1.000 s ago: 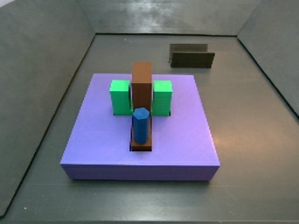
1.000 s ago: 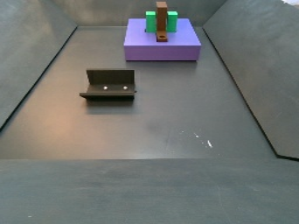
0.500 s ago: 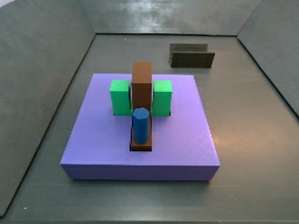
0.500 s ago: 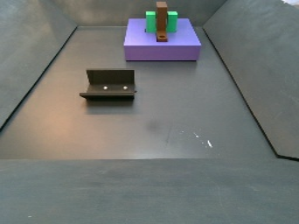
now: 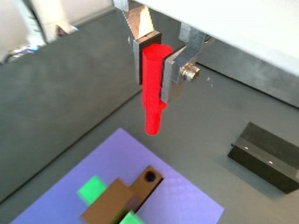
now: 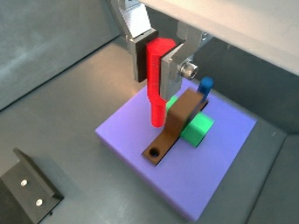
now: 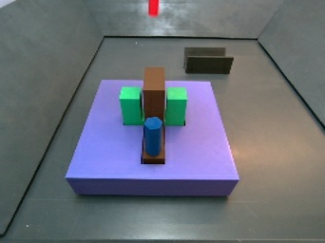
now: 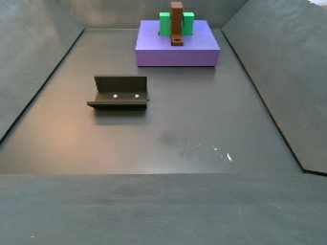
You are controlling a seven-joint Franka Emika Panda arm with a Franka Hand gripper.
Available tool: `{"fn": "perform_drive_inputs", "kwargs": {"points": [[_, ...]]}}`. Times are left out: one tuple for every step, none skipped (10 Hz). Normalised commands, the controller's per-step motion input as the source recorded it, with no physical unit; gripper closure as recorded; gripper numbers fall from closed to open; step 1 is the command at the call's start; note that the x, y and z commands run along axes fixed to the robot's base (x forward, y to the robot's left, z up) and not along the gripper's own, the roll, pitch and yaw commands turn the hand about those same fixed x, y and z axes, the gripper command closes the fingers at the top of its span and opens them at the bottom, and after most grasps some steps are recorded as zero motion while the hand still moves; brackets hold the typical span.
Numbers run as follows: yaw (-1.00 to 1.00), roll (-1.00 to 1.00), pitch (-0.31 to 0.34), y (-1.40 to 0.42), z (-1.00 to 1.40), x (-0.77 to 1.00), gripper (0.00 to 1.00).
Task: Pick up the red object. Move up. Move to above the board. Insert the red object.
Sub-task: Insert the red object.
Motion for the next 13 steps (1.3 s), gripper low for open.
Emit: {"fn": "perform_drive_inputs", "kwargs": {"points": [[0.0,0.05,-0.144,0.0,-0.92,0.0,1.0],[-0.03,0.2,-0.117,-0.11,-0.86,0.0,1.0],[-0.09,0.18,-0.134,-0.15,-0.85,0.0,1.0],[-0.09,0.13,-0.033,-0.08,-0.85,0.2,1.0],[-0.22,0.0,0.0,-0.01,-0.81,0.15,1.0],[-0.27,0.0,0.004,0.0,-0.76,0.17,1.0],[-0.27,-0.02,0.0,0.0,-0.72,0.0,1.0],[-0.19,-0.02,0.0,0.0,-0.62,0.0,1.0],[-0.13,0.0,0.0,0.0,-0.49,-0.13,1.0],[-0.1,0.0,0.0,0.0,-0.34,-0.1,1.0],[-0.03,-0.08,0.0,0.0,-0.24,0.0,1.0],[-0.02,-0.07,0.006,0.0,-0.19,0.08,1.0],[-0.05,-0.06,0.003,-0.03,-0.17,0.13,1.0]]}}
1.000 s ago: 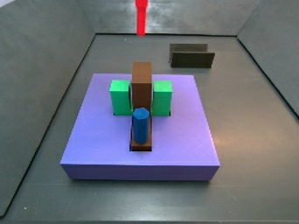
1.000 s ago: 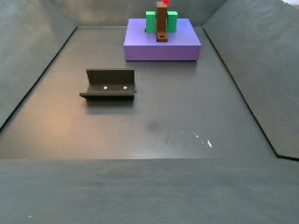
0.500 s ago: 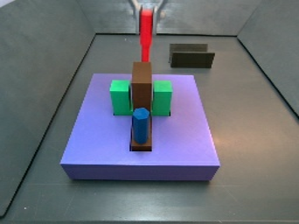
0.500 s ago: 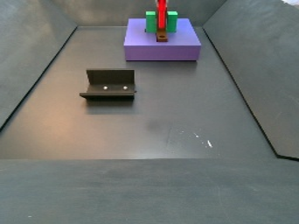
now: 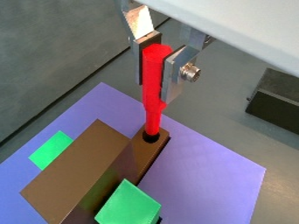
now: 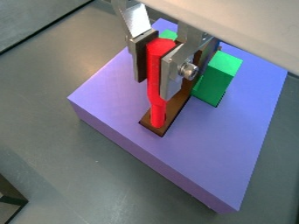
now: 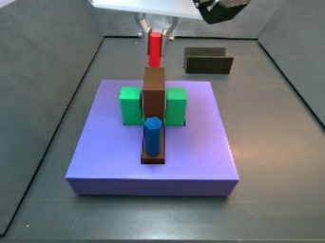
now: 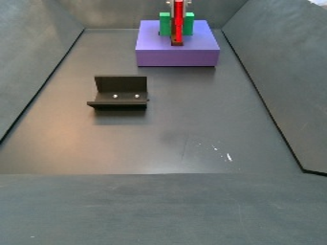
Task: Pick up the red object. Move up. Move to above the board. Insert the red object.
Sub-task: Insert the red object.
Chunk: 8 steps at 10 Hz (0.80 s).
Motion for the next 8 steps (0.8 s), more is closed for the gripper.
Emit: {"fn": "perform_drive_inputs", "kwargs": {"points": [[-0.08,-0.04,0.011,-0.09,-0.19,0.21,1.0],[-0.12,-0.02,0.016,-0.07,-0.23,0.19,1.0],[-0.17,0.0,0.05,-0.1,-0.23,0.27,1.0],[-0.09,0.0,0.063,-0.07,-0.21,0.14,1.0],[-0.01,0.0,0.064,-0.02,-0.23,0.05,1.0],[-0.02,-0.01,0.046,0.0,-0.12,0.06,1.0],[-0.01,-0.02,0.037,0.0,-0.13,0.01,1.0],[-0.03,-0.03,0.021,0.0,-0.13,0.0,1.0]]}}
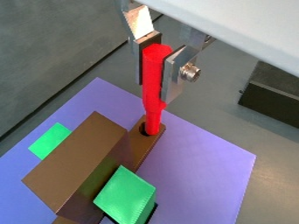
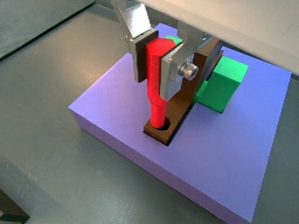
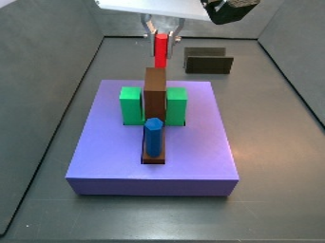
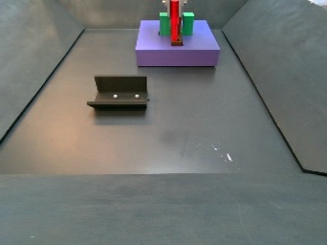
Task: Pick up the red object. Move up. Move to above the board. Insert the red object.
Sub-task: Insert the red object.
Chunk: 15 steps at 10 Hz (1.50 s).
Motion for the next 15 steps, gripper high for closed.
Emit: {"fn": "perform_drive_inputs", "kwargs": {"points": [[-0.07,-0.07,0.0,0.0,-0.13,-0.1,1.0],[-0.07,-0.09,0.0,0.0,-0.09,0.0,1.0],[-0.04,-0.07,0.0,0.0,-0.12,0.0,1.0],[-0.04,-0.07,0.0,0.0,-0.14,0.0,1.0],[-0.03,-0.06,0.0,0.0,-0.14,0.0,1.0],[-0.03,-0.06,0.0,0.0,-0.16,0.0,1.0],[-0.03,-0.03,0.0,-0.03,-0.17,0.0,1.0],[-0.01,0.0,0.02,-0.07,-0.14,0.0,1.0],[-0.05,0.02,0.02,-0.07,-0.12,0.0,1.0],[-0.11,0.0,0.0,-0.11,-0.19,0.0,1.0],[-0.15,0.0,0.003,-0.14,-0.22,0.02,1.0],[-0.18,0.0,0.0,-0.1,-0.23,0.0,1.0],[-0.17,0.0,0.001,-0.06,-0.25,0.0,1.0],[-0.12,0.0,0.044,0.0,-0.23,0.02,1.0],[-0.01,0.0,0.09,0.12,-0.15,0.04,1.0]]}}
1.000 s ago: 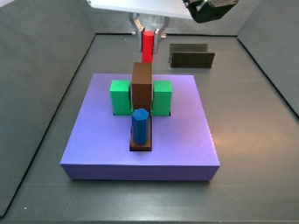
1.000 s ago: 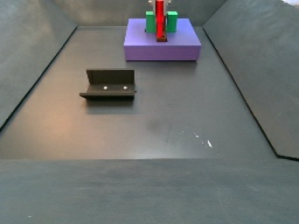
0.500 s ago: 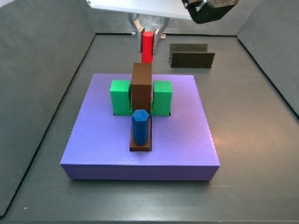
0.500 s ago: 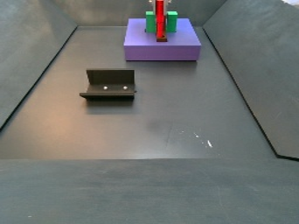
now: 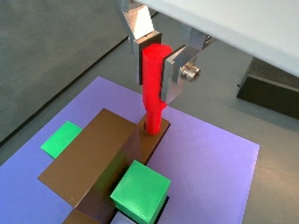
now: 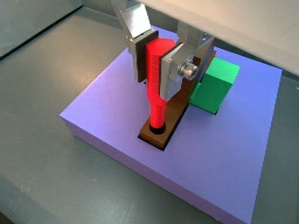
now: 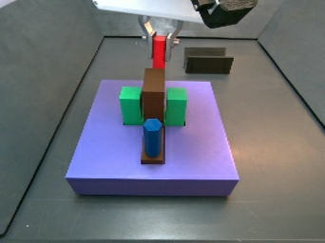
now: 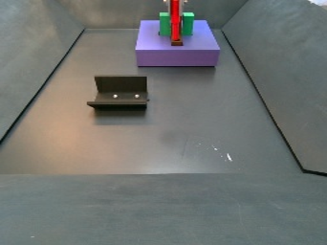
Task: Pick up the red object. Move up. Move to above the board. Insert the red object.
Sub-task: Insert the red object.
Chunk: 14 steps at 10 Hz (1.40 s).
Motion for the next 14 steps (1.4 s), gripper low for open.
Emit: {"fn": "perform_drive_inputs", "kwargs": {"points": [[0.0,0.0,0.083,0.17,-0.14,0.05,1.0],[0.0,-0.01,0.071,0.11,-0.14,0.05,1.0],[0.0,-0.05,0.026,0.07,-0.2,0.11,1.0],[-0.11,-0.09,0.0,0.05,-0.2,0.0,1.0],[-0.08,-0.09,0.009,0.14,-0.12,0.0,1.0],[-0.03,-0.07,0.016,0.2,-0.07,0.0,1.0],[-0.06,-0.1,0.0,0.27,-0.06,0.0,1.0],[-0.04,-0.11,0.0,0.29,-0.07,0.0,1.0],[-0.05,-0.1,0.0,0.26,-0.05,0.0,1.0],[-0.07,-0.1,0.0,0.17,-0.07,0.0,1.0],[-0.09,-0.05,0.0,0.02,-0.07,0.0,1.0],[-0.02,0.13,0.0,-0.04,-0.08,0.0,1.0],[0.0,0.29,0.037,-0.25,0.0,0.01,1.0],[0.0,0.3,0.044,-0.22,0.0,0.05,1.0]]}}
